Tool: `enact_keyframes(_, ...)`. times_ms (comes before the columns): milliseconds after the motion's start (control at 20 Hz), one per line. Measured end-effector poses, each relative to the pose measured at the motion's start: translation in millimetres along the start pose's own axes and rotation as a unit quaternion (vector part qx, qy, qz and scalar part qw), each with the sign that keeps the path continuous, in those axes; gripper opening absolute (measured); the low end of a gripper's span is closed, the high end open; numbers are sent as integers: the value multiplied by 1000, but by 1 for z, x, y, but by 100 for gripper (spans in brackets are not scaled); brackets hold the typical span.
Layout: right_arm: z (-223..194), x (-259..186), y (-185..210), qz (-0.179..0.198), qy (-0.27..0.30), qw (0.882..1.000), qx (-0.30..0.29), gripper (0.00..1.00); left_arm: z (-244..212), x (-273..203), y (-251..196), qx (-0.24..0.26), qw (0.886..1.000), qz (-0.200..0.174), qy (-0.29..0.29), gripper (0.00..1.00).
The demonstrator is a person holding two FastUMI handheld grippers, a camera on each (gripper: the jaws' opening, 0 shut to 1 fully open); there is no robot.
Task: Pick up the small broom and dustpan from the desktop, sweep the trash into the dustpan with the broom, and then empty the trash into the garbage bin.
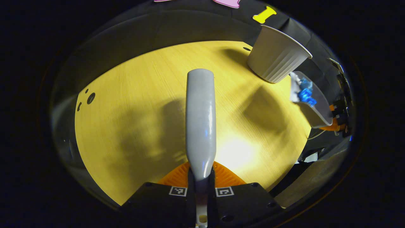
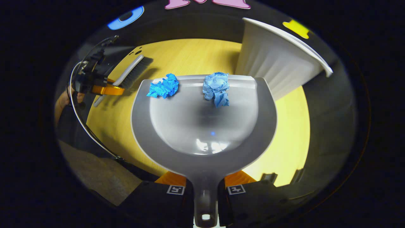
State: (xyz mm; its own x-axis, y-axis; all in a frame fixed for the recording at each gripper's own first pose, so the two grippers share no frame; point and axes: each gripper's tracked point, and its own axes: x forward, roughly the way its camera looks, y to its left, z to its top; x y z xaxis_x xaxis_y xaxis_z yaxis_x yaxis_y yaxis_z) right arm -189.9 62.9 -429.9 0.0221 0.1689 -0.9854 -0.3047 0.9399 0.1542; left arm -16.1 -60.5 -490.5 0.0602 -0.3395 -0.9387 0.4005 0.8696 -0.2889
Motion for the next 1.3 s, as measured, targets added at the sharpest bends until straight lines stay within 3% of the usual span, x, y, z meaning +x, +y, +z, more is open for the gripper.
enact_keyframes(250, 9, -59, 0, -12, -11, 996, 83, 34, 0, 19, 4, 18, 1000, -14, 1, 18)
enact_keyframes(450, 34, -98, -29, -45, -26, 990, 128, 34, 0, 24, 4, 19, 999, -30, 1, 18)
enact_keyframes(550, 54, -117, -62, -68, -38, 986, 145, 34, 2, 24, 5, 23, 999, -35, 0, 18)
enact_keyframes(800, 99, -125, -132, -139, -27, 983, 119, 34, 0, 26, 8, 29, 999, -40, -1, 18)
enact_keyframes(1050, 134, -100, -172, -150, 33, 983, 100, 34, -3, 25, 7, 18, 999, -34, 7, 18)
enact_keyframes(1300, 146, -82, -177, -147, 102, 983, 45, 34, -9, 26, 18, 3, 1000, -25, 10, 18)
